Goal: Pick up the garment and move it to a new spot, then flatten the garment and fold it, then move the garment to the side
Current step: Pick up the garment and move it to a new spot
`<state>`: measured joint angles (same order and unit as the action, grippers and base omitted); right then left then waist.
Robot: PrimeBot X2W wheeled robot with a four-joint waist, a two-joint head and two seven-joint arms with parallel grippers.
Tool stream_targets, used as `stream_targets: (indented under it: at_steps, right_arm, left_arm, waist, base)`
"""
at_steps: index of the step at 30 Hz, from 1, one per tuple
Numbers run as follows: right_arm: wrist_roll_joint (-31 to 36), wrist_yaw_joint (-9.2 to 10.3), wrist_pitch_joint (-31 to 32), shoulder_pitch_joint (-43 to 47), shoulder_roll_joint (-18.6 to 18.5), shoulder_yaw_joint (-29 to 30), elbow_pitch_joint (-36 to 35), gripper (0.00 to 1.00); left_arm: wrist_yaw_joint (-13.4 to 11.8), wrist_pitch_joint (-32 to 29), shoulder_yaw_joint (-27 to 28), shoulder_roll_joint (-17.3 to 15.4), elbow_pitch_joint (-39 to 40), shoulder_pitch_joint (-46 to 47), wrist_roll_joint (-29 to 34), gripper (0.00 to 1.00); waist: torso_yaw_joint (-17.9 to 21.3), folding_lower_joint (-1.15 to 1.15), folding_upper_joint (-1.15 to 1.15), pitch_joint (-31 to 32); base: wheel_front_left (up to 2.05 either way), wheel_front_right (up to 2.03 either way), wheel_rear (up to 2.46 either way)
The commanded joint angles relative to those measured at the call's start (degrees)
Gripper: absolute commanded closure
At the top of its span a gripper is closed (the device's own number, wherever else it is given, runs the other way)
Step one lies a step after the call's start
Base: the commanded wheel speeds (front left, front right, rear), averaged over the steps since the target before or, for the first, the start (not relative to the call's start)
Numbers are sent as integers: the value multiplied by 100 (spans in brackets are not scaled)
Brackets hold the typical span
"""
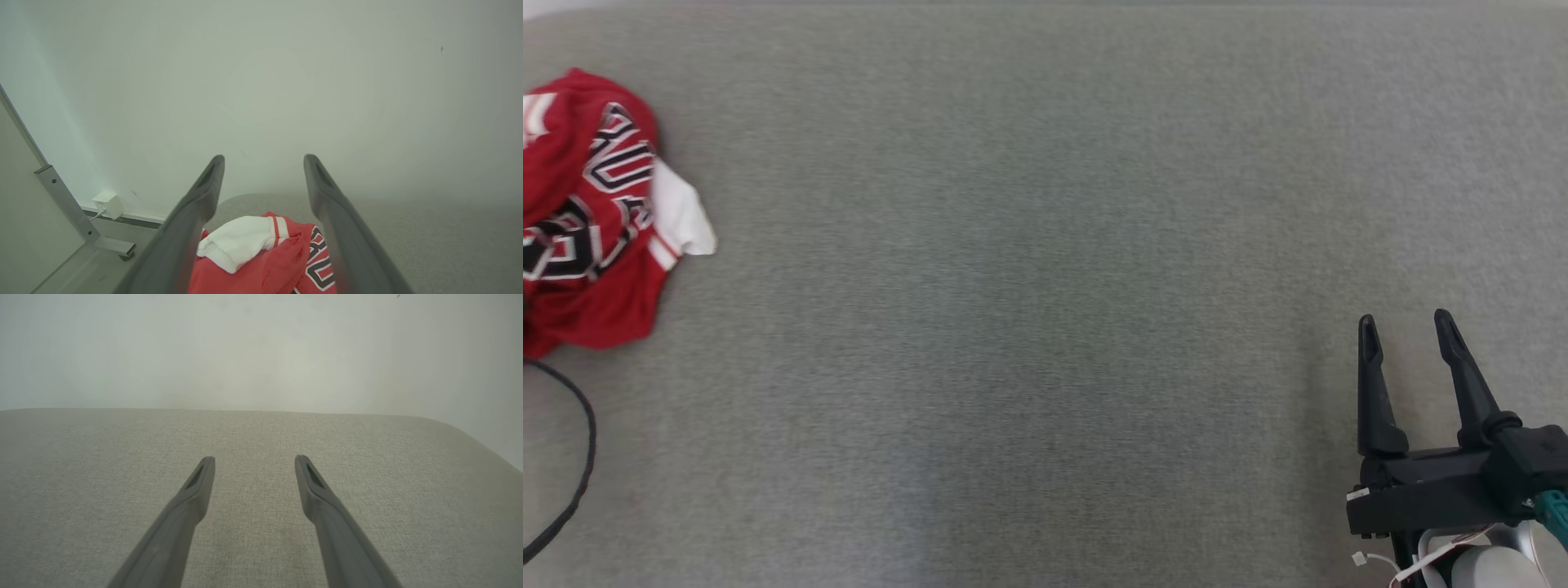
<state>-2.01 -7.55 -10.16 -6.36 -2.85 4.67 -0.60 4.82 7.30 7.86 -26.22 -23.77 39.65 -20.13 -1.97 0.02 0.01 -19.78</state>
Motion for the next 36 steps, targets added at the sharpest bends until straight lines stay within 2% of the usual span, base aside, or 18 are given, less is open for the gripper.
stream_targets:
  at_steps: [1,16,20,22,29,30,31,36]
  right_arm:
    - [34,12,-16,-35,-7,28,-42,0]
    - [31,12,36,-71,-7,19,-106,0]
    - [23,12,47,-71,-7,-3,-86,0]
    - [18,12,43,-69,-8,-16,-83,0]
    - [20,12,88,-67,-7,-69,-67,0]
    - [18,12,95,-64,-8,-70,-61,0]
    - [15,12,99,-64,-8,-73,-58,0]
    - [-29,12,94,-41,-7,-66,-39,0]
  left_arm:
    - [-21,-83,-21,-69,-100,74,48,0]
    - [83,-816,-244,-410,-1509,293,-32,0]
    - [112,-1182,-295,-415,-1958,360,-155,0]
    - [81,-1555,-335,-388,-2222,383,-206,0]
    - [132,-2126,-431,-306,-2713,520,-364,0]
    - [122,-2175,-439,-310,-2763,546,-375,33]
    - [85,-2234,-436,-313,-2828,564,-395,100]
    - [-36,-2161,-497,-347,-2939,665,-309,100]
  waist:
    - [380,-2,-1,-357]
    - [515,-2,-1,-410]
    - [530,-2,-1,-371]
    - [534,-2,-1,-347]
    - [546,-2,-1,-238]
    - [549,-2,-1,-219]
    - [554,-2,-1,-200]
    - [542,-2,-1,-91]
  base:
    - [0,0,0]
    - [0,0,0]
    - [0,0,0]
    - [0,0,0]
    - [0,0,0]
    - [0,0,0]
    - [0,0,0]
    - [0,0,0]
